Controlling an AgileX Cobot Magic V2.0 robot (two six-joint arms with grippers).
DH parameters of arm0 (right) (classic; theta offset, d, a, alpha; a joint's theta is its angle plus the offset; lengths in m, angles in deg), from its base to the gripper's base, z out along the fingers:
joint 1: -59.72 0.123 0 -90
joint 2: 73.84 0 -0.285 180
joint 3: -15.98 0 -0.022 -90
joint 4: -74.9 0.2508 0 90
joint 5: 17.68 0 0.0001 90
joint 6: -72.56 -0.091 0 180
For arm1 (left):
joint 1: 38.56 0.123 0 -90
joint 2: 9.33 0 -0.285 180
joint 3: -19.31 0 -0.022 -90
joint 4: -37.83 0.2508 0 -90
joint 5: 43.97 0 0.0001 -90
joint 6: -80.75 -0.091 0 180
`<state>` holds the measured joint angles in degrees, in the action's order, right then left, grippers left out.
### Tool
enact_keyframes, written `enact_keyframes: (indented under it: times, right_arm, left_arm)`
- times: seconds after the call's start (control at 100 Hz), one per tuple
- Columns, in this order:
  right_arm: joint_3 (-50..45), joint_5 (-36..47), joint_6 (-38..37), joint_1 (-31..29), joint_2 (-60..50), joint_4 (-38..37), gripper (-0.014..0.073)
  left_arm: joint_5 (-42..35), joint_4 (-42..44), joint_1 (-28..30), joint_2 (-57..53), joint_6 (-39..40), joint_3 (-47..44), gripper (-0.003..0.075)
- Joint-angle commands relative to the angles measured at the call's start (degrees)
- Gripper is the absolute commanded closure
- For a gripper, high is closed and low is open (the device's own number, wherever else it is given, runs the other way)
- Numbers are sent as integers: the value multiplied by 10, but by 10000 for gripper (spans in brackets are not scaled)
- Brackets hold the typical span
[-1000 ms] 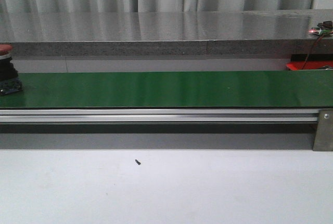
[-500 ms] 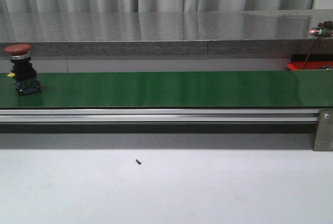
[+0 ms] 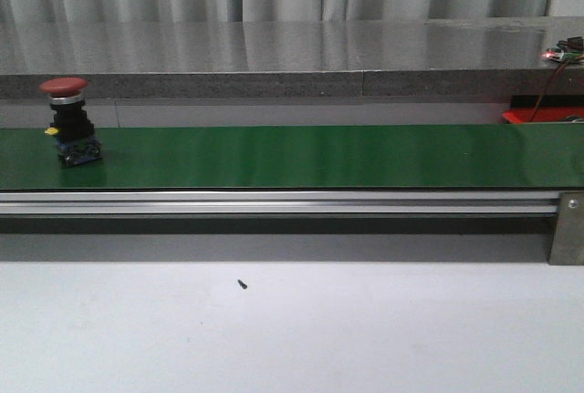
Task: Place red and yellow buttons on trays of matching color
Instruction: 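Lower the fourth red button onto the belt and open the left gripper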
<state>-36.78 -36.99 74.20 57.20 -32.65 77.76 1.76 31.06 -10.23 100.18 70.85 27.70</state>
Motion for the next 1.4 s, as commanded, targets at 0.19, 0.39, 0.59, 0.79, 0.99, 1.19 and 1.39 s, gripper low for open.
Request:
enact_keyframes:
  times: [0.19, 0.39, 0.59, 0.79, 0.99, 1.19, 1.39]
  right_arm:
    - [16, 42, 2, 1, -1, -2, 651]
    - [16, 42, 2, 1, -1, -2, 651]
    - [16, 42, 2, 1, -1, -2, 651]
    - [16, 41, 2, 1, -1, -2, 651]
    - [16, 41, 2, 1, -1, -2, 651]
    - [16, 41, 2, 1, -1, -2, 651]
    - [16, 41, 2, 1, -1, -2, 651]
  left_arm:
    - [7, -26, -50, -47, -1, 14, 470]
    - [10, -34, -65, -41, -1, 6, 470]
    - [21, -37, -80, -25, -3, 0, 470]
    - [18, -43, -87, -24, -7, -4, 470]
    - [16, -43, -91, -10, -16, -4, 470]
    - [26, -57, -93, 8, -17, -4, 399]
    - [28, -93, -93, 3, -31, -1, 95]
